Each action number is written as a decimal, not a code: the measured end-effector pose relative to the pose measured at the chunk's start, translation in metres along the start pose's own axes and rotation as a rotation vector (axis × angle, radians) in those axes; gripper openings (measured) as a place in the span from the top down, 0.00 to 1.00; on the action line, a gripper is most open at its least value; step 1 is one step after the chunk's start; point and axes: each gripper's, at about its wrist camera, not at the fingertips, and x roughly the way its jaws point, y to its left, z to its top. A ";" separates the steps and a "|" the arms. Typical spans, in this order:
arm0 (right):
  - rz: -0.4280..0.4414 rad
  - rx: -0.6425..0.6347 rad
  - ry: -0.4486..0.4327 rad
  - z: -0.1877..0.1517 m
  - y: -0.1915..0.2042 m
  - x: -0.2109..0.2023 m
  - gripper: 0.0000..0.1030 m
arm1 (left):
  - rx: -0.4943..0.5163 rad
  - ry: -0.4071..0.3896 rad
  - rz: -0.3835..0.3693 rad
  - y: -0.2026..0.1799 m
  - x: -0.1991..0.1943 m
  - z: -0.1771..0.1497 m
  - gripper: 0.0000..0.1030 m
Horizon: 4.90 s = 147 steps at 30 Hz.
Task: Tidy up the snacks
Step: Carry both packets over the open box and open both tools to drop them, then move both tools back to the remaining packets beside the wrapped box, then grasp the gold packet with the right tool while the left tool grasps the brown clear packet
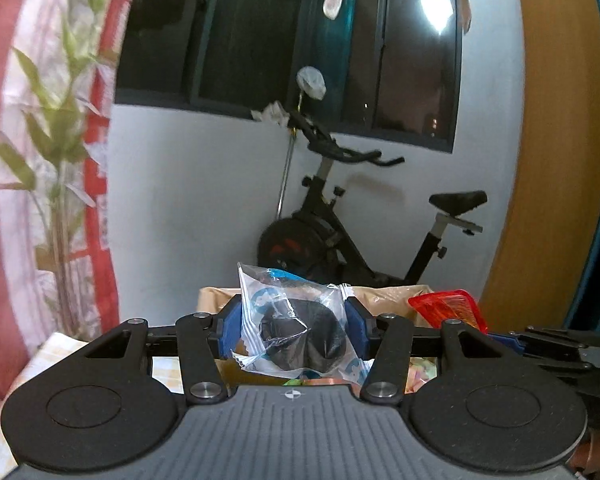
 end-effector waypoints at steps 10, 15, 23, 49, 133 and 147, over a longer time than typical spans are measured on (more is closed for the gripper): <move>-0.205 0.049 0.173 -0.015 -0.030 0.048 0.78 | 0.065 0.130 -0.002 -0.006 0.068 -0.017 0.38; -0.208 0.053 0.183 -0.025 -0.031 0.038 0.56 | 0.022 0.088 -0.019 0.019 0.045 -0.026 0.23; -0.157 0.022 0.096 -0.027 -0.010 0.006 0.22 | 0.030 0.026 -0.012 0.034 -0.008 -0.026 0.12; -0.152 0.063 0.229 -0.125 0.014 -0.058 0.09 | -0.135 0.299 0.096 0.055 -0.042 -0.143 0.10; -0.140 0.080 0.422 -0.200 0.004 -0.004 0.46 | 0.318 0.603 -0.283 0.002 0.015 -0.222 0.38; -0.137 0.086 0.421 -0.200 0.003 -0.004 0.46 | 0.104 0.561 -0.145 0.019 0.006 -0.222 0.61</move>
